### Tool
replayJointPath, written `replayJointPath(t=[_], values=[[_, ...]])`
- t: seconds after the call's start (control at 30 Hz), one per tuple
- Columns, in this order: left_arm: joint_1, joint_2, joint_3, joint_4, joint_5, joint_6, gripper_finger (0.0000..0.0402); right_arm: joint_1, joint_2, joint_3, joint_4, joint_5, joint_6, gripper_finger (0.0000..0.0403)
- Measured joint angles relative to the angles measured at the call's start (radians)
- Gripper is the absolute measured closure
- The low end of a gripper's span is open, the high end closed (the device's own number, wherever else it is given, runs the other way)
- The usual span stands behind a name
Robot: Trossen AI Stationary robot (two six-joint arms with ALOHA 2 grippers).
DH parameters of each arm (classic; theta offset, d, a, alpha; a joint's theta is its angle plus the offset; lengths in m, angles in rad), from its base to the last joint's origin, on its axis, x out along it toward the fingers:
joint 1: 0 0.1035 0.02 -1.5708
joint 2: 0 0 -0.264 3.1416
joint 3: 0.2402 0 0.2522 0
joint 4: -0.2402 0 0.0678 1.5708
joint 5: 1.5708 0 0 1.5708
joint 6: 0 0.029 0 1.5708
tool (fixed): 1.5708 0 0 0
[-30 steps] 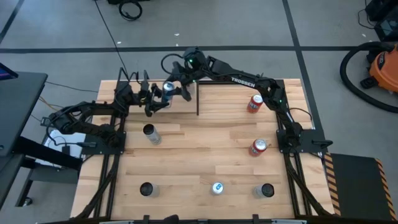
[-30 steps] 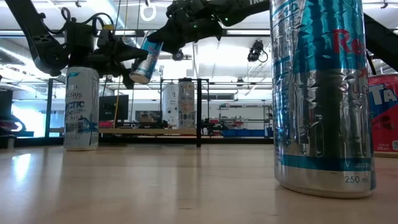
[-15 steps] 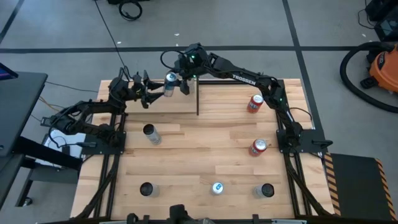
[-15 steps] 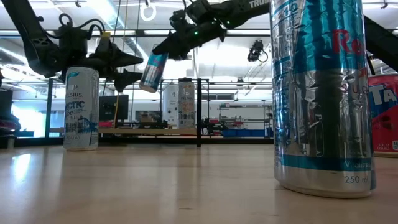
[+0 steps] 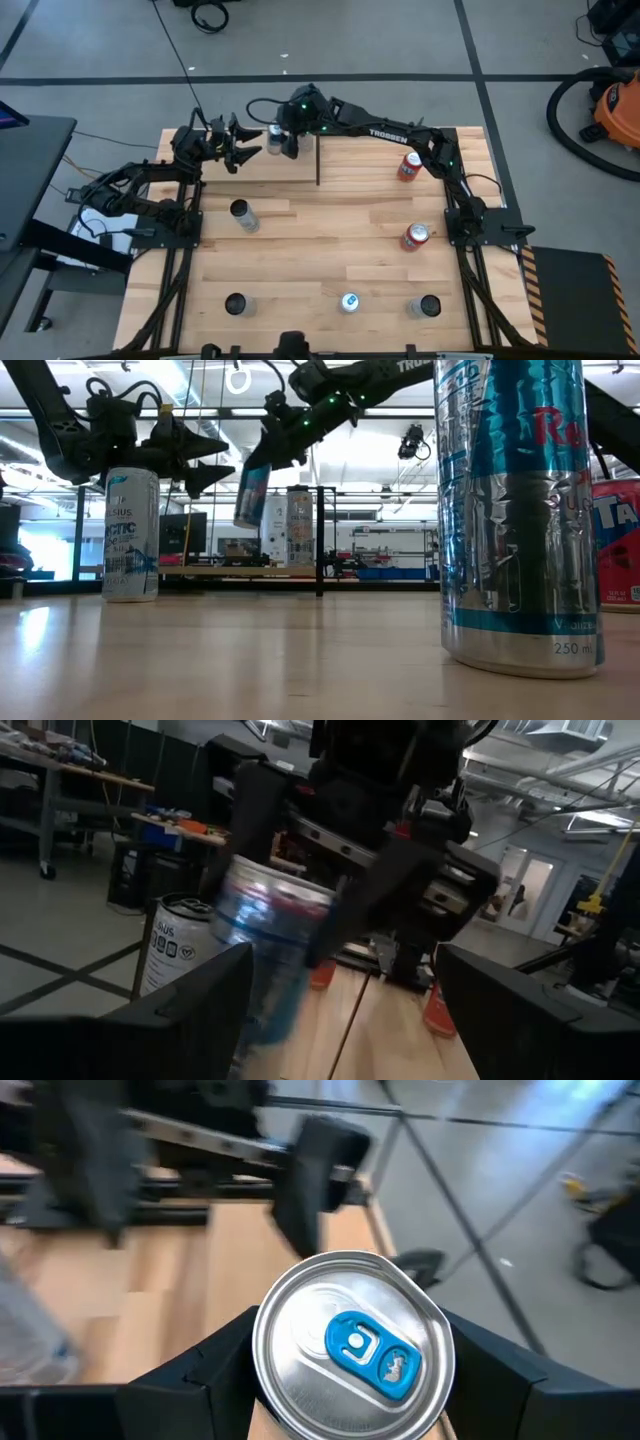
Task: Place canned beverage on shelf
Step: Put the top blue soda can on the shelf
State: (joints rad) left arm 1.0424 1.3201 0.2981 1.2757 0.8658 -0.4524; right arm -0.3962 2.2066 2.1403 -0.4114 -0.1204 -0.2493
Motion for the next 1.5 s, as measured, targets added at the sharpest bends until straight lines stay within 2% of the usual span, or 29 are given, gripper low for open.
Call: replayJointPath(t=[0.13, 0.43, 0.67, 0.9, 1.0, 1.37, 1.5], values=[[0.0, 0.0, 0.0, 0.002, 0.0, 0.0, 0.0086, 0.012, 0.0, -0.001, -0.009, 0.092, 0.021, 0.015], [0.017, 0.0, 0.0, 0.049, -0.002, -0.001, 0.0086, 0.048, 0.0, -0.001, -0.034, 0.11, 0.106, 0.015], [0.039, 0.0, 0.0, 0.049, -0.004, -0.008, 0.0086, 0.07, 0.008, -0.001, -0.044, 0.215, 0.138, 0.015], [0.039, 0.0, 0.0, 0.049, -0.008, -0.008, 0.0086, 0.074, 0.063, -0.002, -0.055, 0.259, 0.199, 0.015], [0.038, 0.0, 0.0, 0.05, -0.008, -0.008, 0.0086, 0.075, 0.076, -0.002, -0.027, 0.263, 0.202, 0.015], [0.037, 0.0, -0.001, 0.052, -0.009, -0.007, 0.0086, 0.086, 0.084, -0.001, 0.013, 0.398, 0.195, 0.015], [0.038, -0.001, -0.001, 0.053, -0.008, -0.008, 0.0086, 0.09, 0.083, -0.001, -0.035, 0.39, 0.189, 0.015]])
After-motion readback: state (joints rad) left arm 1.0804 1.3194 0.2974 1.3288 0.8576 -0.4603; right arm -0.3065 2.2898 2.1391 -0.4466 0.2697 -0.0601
